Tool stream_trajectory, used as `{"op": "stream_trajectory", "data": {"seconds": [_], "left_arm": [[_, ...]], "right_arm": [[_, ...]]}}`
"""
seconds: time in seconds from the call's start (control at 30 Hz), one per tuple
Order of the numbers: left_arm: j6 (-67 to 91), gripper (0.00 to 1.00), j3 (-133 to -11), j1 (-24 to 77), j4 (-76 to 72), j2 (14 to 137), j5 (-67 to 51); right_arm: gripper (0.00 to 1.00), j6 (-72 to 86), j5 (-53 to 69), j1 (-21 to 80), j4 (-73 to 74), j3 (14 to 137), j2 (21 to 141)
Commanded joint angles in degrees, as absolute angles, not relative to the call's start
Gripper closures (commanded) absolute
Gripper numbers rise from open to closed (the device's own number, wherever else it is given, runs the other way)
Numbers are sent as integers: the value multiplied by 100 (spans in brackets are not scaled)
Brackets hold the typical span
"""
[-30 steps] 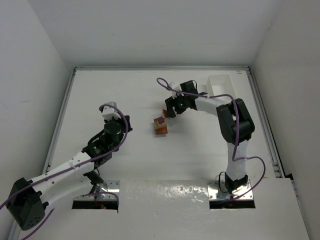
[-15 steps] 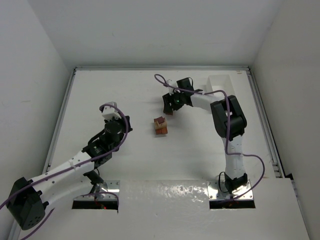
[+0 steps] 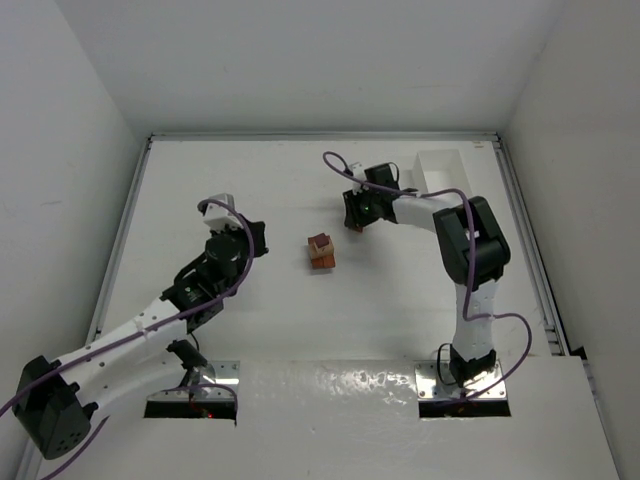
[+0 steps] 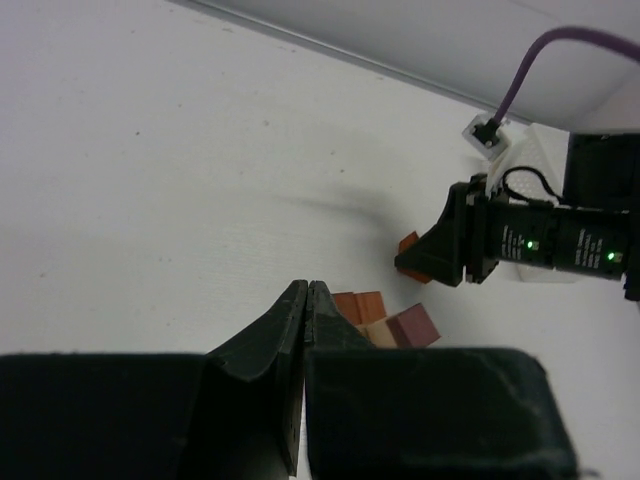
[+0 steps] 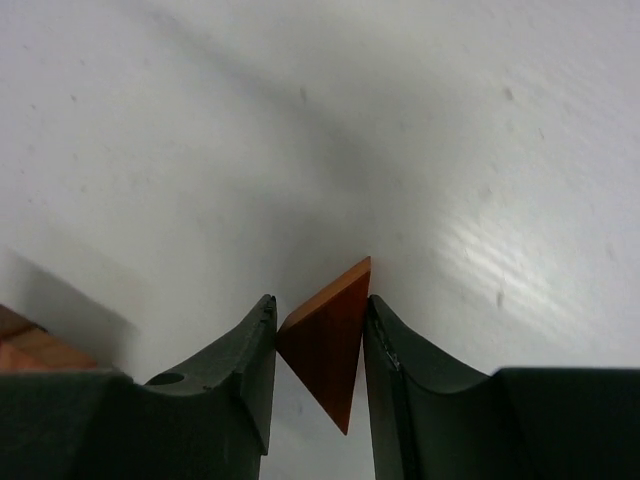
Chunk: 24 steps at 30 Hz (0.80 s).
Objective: Build the wood block tower
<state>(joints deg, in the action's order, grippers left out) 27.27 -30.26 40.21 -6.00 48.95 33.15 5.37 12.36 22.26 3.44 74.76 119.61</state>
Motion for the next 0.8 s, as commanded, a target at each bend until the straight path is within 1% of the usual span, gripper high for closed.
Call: {"op": "stream_trajectory", "data": {"seconds": [0.0,0.07,0.1,0.13,0.17,0.2,0.23,0.27,0.3,0.33,0.37,0.43,0.47,0.57,0.63,0.67,0.77], "left_arm": [[2777,99,-3383,4087,-756,4659,2919],[2769,97,-3401,4087,-773,4580,2656],[2751,95,-3393,4087,-852,4518,2298],[2777,94,-3384,4087,-887,4483,2137],[2803,92,-3366,4087,-922,4456,2005],[2847,87,-3349,4096,-966,4395,1682],[2952,84,-3331,4096,-1071,4351,1496],[3014,80,-3288,4096,-1151,4316,1320],[3180,73,-3270,4104,-1247,4263,962],[3260,70,-3287,4104,-1274,4245,793],[3313,66,-3278,4104,-1327,4202,373],[3375,62,-3226,4113,-1354,4044,63],[3375,62,-3173,4122,-1327,3956,35],[3410,62,-2857,4131,-1029,3474,44],[3480,63,-2603,4131,-713,3183,254],[3515,63,-2549,4140,-616,2929,411],[3498,63,-2487,4131,-203,2585,509]], "right_arm": [[84,1238,1256,1943,-139,6848,11182],[84,1711,1449,1785,-507,6453,10497],[84,1870,1720,1741,-649,5999,10259],[84,2029,1810,1697,-781,5759,9752],[84,2309,1924,1688,-956,5557,9512],[84,2477,2099,1679,-1080,5128,9275],[84,2705,2518,1644,-1255,4898,8829],[84,3246,2775,1652,-1770,4687,8624],[84,3530,3352,1644,-2045,4241,8431],[84,4125,3610,1652,-2370,4010,8055],[84,4461,3847,1652,-2982,3573,7877],[84,5390,4383,1661,-3669,3157,7395],[84,5675,4464,1670,-3822,2738,7235],[83,5985,4675,1845,-3439,2339,6848],[83,5916,4527,2116,-3192,1908,6522],[83,5828,4387,2214,-2808,1725,6469],[83,5774,4123,2566,-2768,1320,6363]]}}
